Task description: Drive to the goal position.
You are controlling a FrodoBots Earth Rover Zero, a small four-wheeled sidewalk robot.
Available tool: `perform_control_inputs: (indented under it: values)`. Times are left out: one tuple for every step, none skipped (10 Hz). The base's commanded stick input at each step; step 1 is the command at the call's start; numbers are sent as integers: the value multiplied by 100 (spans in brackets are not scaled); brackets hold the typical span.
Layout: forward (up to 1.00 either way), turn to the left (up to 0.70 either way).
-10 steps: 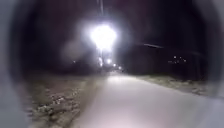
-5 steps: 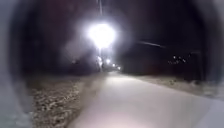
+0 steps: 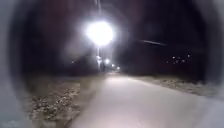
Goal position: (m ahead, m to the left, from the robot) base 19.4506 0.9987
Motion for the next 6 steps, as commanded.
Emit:
perform_control_inputs:
  values:
    - [100,0]
    - [100,0]
    - [100,0]
    - [100,0]
    - [100,0]
    - [100,0]
